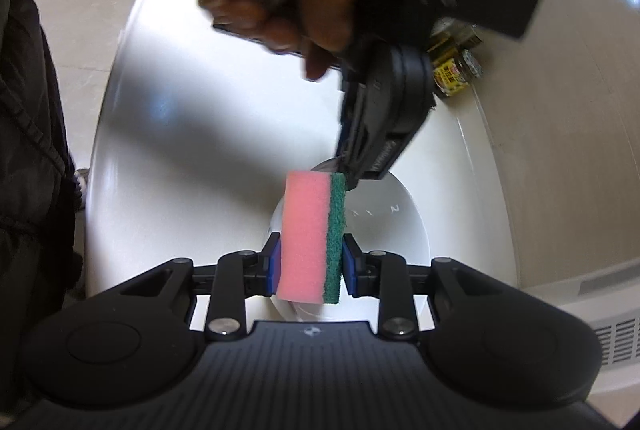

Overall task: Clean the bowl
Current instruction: 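Tilt the bowl with the left gripper while the right gripper scrubs inside with the sponge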

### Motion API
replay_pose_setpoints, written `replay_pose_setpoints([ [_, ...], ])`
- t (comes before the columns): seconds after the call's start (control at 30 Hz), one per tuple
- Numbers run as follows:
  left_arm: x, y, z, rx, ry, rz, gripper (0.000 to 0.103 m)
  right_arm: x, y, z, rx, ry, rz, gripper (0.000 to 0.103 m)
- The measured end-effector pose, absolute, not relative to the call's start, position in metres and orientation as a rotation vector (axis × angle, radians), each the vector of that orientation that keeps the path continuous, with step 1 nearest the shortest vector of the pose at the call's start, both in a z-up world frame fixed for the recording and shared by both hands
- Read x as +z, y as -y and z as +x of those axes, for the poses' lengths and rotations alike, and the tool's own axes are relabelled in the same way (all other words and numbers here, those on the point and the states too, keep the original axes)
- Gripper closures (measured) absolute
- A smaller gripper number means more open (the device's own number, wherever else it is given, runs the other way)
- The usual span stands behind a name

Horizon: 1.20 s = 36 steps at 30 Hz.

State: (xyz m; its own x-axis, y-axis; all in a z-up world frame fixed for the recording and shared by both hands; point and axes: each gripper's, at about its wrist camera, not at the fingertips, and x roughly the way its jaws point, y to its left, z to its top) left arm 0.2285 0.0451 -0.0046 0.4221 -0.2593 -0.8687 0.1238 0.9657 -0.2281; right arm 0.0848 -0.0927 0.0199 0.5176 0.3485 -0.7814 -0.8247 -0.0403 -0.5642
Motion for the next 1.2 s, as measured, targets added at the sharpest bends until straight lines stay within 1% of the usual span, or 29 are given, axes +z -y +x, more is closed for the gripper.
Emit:
replay_pose_setpoints([
  [0.1, -0.006, -0.042, 0.244, -0.252, -1.127, -0.113, 0.094, 0.021, 0.1, 0.086, 0.989, -0.475, -1.3, 0.077],
  [0.13, -0.005, -0.041, 0.242, -0.242, -1.123, -0.111, 0.092, 0.022, 0.101, 0.087, 0.983, -0.478, -1.293, 0.077],
  [0.33, -0.002, -0.041, 0.191, -0.157, -1.068, -0.149, 0.089, 0.024, 0.1, 0.088, 0.955, -0.494, -1.251, 0.077],
  [0.5, 0.0, -0.045, 0.214, -0.243, -1.106, -0.087, 0.093, 0.027, 0.1, 0.086, 0.968, -0.495, -1.282, 0.077],
  [0.57, 0.0, -0.044, 0.212, -0.231, -1.11, -0.091, 0.096, 0.029, 0.103, 0.086, 0.977, -0.498, -1.302, 0.077],
  [0.73, 0.0, -0.044, 0.205, -0.201, -1.118, -0.102, 0.096, 0.032, 0.107, 0.089, 0.971, -0.497, -1.325, 0.077],
  [0.93, 0.0, -0.043, 0.197, -0.165, -1.128, -0.116, 0.092, 0.035, 0.109, 0.086, 0.965, -0.49, -1.301, 0.077],
  [1.0, -0.001, -0.042, 0.194, -0.152, -1.132, -0.12, 0.09, 0.037, 0.108, 0.083, 0.971, -0.48, -1.294, 0.077],
  [1.03, -0.001, -0.042, 0.193, -0.146, -1.133, -0.122, 0.086, 0.032, 0.109, 0.081, 0.972, -0.474, -1.296, 0.077],
  [1.07, -0.002, -0.041, 0.194, -0.144, -1.138, -0.117, 0.085, 0.031, 0.109, 0.08, 0.976, -0.468, -1.3, 0.077],
  [1.1, -0.003, -0.04, 0.199, -0.154, -1.142, -0.103, 0.086, 0.032, 0.11, 0.08, 0.981, -0.463, -1.303, 0.077],
  [1.2, -0.004, -0.043, 0.217, -0.218, -1.148, -0.085, 0.09, 0.033, 0.112, 0.079, 0.998, -0.452, -1.318, 0.077],
])
